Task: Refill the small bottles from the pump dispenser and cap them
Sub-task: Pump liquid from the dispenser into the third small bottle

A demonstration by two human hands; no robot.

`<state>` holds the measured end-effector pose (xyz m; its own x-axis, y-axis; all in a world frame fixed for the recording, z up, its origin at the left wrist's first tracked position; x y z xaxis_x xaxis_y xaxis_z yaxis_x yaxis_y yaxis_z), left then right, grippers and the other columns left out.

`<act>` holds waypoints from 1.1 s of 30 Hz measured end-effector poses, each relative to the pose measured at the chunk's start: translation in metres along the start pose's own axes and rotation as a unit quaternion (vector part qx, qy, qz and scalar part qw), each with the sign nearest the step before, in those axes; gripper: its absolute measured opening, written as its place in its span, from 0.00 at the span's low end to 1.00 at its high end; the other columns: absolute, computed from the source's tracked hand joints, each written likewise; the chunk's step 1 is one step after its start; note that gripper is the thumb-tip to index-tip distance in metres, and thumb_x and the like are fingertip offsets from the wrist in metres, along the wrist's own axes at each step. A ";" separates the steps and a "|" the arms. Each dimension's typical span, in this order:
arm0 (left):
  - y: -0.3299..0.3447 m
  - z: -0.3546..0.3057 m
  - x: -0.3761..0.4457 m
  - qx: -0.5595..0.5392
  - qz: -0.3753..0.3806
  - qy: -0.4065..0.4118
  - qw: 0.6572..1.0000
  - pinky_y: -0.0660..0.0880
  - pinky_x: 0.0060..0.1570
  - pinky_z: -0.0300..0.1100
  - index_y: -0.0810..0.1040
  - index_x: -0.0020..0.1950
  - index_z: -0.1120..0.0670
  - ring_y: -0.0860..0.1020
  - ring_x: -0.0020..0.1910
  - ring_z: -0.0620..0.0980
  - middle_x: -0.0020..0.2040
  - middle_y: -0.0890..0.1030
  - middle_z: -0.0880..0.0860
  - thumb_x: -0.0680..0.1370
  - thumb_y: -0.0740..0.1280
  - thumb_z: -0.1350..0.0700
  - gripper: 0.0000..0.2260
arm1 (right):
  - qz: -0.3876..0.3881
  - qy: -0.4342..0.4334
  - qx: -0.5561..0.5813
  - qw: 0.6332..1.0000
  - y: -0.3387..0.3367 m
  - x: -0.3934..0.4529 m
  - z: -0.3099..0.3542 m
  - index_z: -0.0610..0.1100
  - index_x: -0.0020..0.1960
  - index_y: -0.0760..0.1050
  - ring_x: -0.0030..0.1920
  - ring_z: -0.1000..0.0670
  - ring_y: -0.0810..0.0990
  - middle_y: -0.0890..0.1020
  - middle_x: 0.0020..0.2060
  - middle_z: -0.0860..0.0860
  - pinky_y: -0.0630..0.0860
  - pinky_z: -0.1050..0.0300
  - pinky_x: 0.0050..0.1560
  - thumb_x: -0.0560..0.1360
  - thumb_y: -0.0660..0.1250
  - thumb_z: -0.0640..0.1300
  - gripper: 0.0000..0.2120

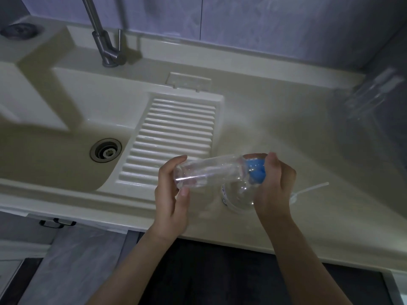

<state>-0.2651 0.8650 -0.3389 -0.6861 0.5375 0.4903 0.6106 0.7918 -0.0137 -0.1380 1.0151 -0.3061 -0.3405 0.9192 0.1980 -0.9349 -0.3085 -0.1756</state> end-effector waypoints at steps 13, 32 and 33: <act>-0.002 0.003 0.001 -0.013 -0.020 -0.037 0.999 0.74 0.41 0.62 0.67 0.64 0.40 0.74 0.46 0.47 0.53 0.73 0.38 0.78 0.58 0.39 0.16 | 0.001 0.021 -0.061 0.998 0.010 0.003 0.003 0.45 0.24 0.72 0.23 0.56 0.69 0.72 0.18 0.55 0.66 0.59 0.30 0.68 0.46 0.64 0.30; -0.003 0.011 0.002 -0.017 -0.027 -0.048 0.998 0.70 0.39 0.48 0.68 0.63 0.42 0.72 0.42 0.52 0.50 0.73 0.48 0.77 0.59 0.39 0.17 | 0.006 0.015 -0.031 0.999 0.011 0.006 -0.002 0.47 0.29 0.78 0.32 0.41 0.79 0.79 0.26 0.44 0.76 0.42 0.37 0.70 0.49 0.59 0.25; -0.003 0.010 0.002 -0.017 -0.029 -0.046 0.998 0.70 0.39 0.47 0.69 0.63 0.41 0.72 0.41 0.52 0.49 0.73 0.47 0.77 0.59 0.38 0.16 | 0.004 0.021 -0.032 0.999 0.011 0.006 -0.002 0.45 0.29 0.78 0.32 0.42 0.79 0.79 0.25 0.46 0.76 0.42 0.37 0.70 0.49 0.60 0.26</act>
<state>-0.2725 0.8671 -0.3467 -0.7538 0.5163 0.4066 0.5805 0.8131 0.0438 -0.1504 1.0178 -0.3093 -0.3416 0.9266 0.1569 -0.9236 -0.3001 -0.2385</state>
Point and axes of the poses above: each hand's wrist, its own x-axis towards the middle knuckle, its own y-axis out of the palm, z = x × y, the point moved 7 cm from there along x, towards the middle knuckle
